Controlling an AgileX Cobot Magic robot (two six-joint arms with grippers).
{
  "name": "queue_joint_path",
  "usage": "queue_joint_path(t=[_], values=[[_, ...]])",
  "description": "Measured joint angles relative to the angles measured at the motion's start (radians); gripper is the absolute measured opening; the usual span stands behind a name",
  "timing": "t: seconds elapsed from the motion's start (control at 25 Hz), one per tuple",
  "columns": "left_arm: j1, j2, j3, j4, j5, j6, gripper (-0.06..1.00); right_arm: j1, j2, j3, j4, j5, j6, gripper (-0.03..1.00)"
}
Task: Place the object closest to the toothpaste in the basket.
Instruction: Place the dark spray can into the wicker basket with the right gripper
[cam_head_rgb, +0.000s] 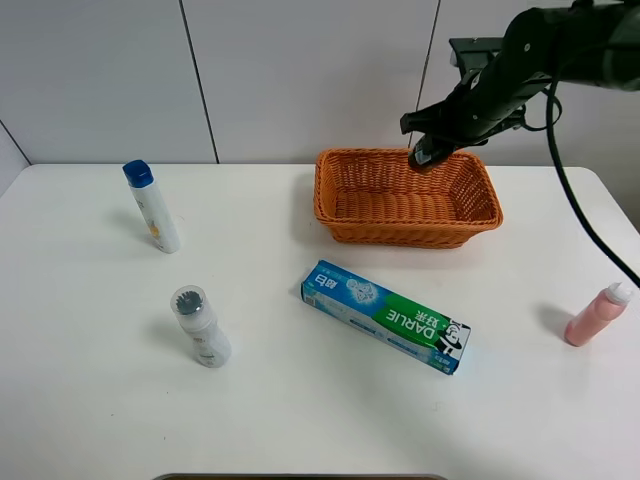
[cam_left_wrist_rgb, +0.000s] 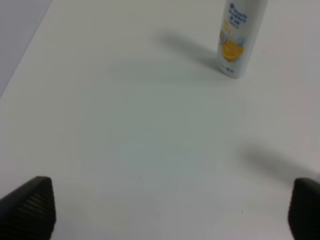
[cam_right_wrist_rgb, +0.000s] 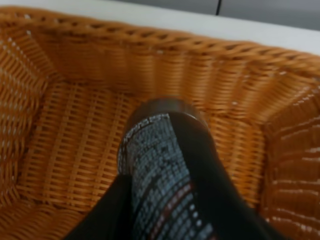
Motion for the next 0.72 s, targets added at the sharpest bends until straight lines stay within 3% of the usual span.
queue_joint_path(t=[0.72], values=[[0.000, 0.000, 0.000, 0.000, 0.000, 0.000, 0.94, 0.009, 0.167, -0.003, 0.001, -0.068, -0.001, 0.35]])
